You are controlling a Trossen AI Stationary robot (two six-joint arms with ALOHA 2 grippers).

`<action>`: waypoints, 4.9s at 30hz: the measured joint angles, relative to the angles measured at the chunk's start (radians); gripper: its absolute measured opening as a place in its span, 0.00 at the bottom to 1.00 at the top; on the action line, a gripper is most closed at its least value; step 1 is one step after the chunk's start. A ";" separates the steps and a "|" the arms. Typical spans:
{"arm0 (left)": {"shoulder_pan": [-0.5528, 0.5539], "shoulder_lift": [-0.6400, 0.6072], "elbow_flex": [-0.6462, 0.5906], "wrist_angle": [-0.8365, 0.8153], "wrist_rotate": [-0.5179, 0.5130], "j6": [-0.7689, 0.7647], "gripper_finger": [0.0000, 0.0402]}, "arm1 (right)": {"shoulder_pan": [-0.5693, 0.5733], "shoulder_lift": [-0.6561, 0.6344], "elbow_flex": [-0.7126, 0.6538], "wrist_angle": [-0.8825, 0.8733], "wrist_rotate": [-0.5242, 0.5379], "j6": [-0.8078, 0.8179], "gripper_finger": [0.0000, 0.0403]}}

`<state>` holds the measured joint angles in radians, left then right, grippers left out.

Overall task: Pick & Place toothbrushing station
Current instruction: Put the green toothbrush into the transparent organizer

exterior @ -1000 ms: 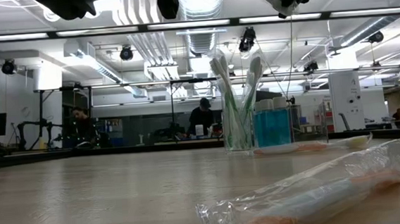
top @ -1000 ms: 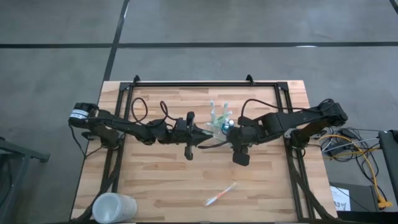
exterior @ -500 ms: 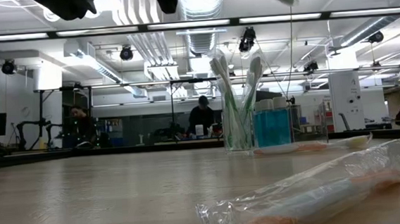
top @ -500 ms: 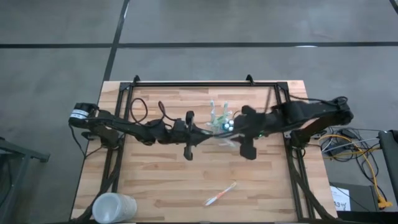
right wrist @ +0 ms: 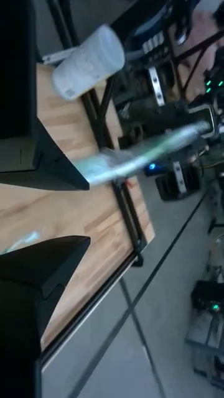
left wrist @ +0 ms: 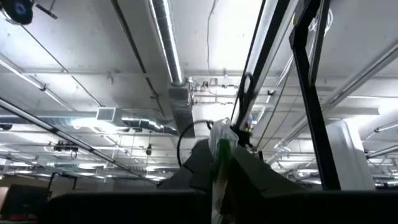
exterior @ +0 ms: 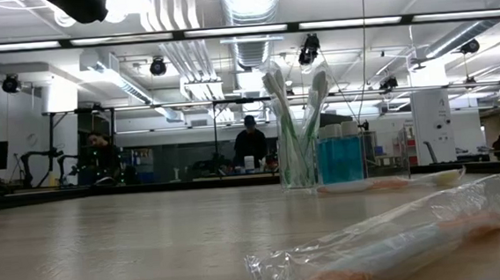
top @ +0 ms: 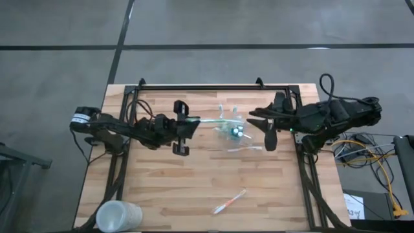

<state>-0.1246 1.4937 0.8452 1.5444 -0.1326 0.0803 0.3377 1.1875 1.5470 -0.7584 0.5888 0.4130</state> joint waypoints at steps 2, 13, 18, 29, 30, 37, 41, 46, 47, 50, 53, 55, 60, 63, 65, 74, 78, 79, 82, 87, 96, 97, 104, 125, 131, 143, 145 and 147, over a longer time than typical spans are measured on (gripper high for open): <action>0.003 -0.008 0.000 0.001 0.000 0.001 0.08 | 0.017 -0.014 -0.050 0.060 0.015 0.005 0.30; 0.005 -0.036 0.000 0.010 0.003 0.012 0.08 | 0.085 -0.048 -0.421 0.533 0.198 0.021 0.32; 0.005 -0.038 0.000 0.010 0.004 0.006 0.08 | 0.090 -0.053 -0.561 0.970 0.241 -0.143 0.30; 0.005 -0.038 0.000 0.009 0.005 -0.002 0.08 | 0.082 -0.053 -0.729 1.429 0.249 -0.258 0.28; 0.005 -0.038 0.000 0.009 0.005 -0.002 0.08 | 0.081 -0.052 -0.733 1.428 0.249 -0.247 0.28; 0.005 -0.032 0.001 -0.017 0.007 -0.024 0.08 | 0.080 -0.047 -0.734 1.454 0.207 -0.243 0.27; 0.005 -0.016 0.001 -0.019 0.008 -0.051 0.08 | 0.081 -0.047 -0.734 1.458 0.197 -0.246 0.26; 0.006 -0.006 0.001 -0.023 0.008 -0.060 0.08 | 0.081 -0.047 -0.734 1.464 0.196 -0.251 0.26; 0.006 -0.006 0.001 -0.024 0.008 -0.061 0.08 | 0.081 -0.047 -0.734 1.465 0.196 -0.251 0.27; 0.006 -0.006 0.001 -0.039 0.008 -0.061 0.08 | 0.081 -0.047 -0.734 1.471 0.190 -0.249 0.27; 0.006 -0.006 0.001 -0.060 0.009 -0.064 0.08 | 0.081 -0.047 -0.734 1.481 0.131 -0.248 0.28; 0.005 -0.006 0.001 -0.071 0.012 -0.064 0.08 | 0.080 -0.047 -0.734 1.487 0.077 -0.249 0.28; 0.005 -0.005 0.001 -0.079 0.019 -0.064 0.08 | 0.080 -0.047 -0.729 1.497 0.067 -0.248 0.27; 0.005 -0.005 0.001 -0.081 0.038 -0.076 0.08 | 0.079 -0.047 -0.718 1.498 0.071 -0.261 0.27; 0.005 -0.005 0.001 -0.082 0.051 -0.083 0.08 | 0.074 -0.047 -0.717 1.499 0.072 -0.278 0.27; 0.006 -0.004 0.001 -0.089 0.067 -0.097 0.08 | 0.065 -0.046 -0.715 1.497 0.072 -0.237 0.26; 0.006 -0.004 0.001 -0.089 0.066 -0.105 0.08 | 0.065 -0.046 -0.715 1.496 0.072 -0.232 0.19; 0.006 -0.004 0.001 -0.089 0.066 -0.105 0.08 | 0.065 -0.046 -0.715 1.496 0.072 -0.231 0.17; 0.006 -0.004 0.001 -0.087 0.067 -0.107 0.08 | 0.065 -0.046 -0.715 1.496 0.072 -0.233 0.10; 0.005 -0.004 0.001 -0.087 0.067 -0.108 0.08 | 0.064 -0.046 -0.715 1.496 0.072 -0.238 0.04; 0.005 -0.004 0.001 -0.087 0.066 -0.118 0.12 | 0.063 -0.046 -0.716 1.497 0.073 -0.252 0.05; 0.005 -0.004 0.001 -0.087 0.066 -0.124 0.13 | 0.063 -0.046 -0.716 1.497 0.074 -0.253 0.05; 0.005 -0.005 0.001 -0.106 0.016 -0.149 0.17 | 0.063 -0.046 -0.716 1.497 0.078 -0.256 0.04; 0.015 -0.005 0.001 -0.228 -0.069 -0.483 0.38 | 0.063 -0.046 -0.717 1.495 0.077 -0.259 0.04; 0.016 -0.005 0.001 -0.226 -0.042 -0.397 0.38 | 0.063 -0.046 -0.717 1.495 0.075 -0.260 0.04; 0.014 -0.006 0.001 -0.210 0.152 -0.336 0.39 | 0.063 -0.064 -0.717 1.466 0.072 -0.304 0.04; 0.014 -0.006 0.001 -0.218 0.137 -0.335 0.39 | 0.063 -0.075 -0.717 1.432 0.074 -0.286 0.04; 0.016 -0.006 0.001 -0.224 0.135 -0.333 0.39 | 0.063 -0.092 -0.717 1.378 0.074 -0.254 0.04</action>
<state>-0.1086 1.4879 0.8460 1.3206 0.0021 -0.2526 0.4007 1.0958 0.8303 0.6194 0.6630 0.1590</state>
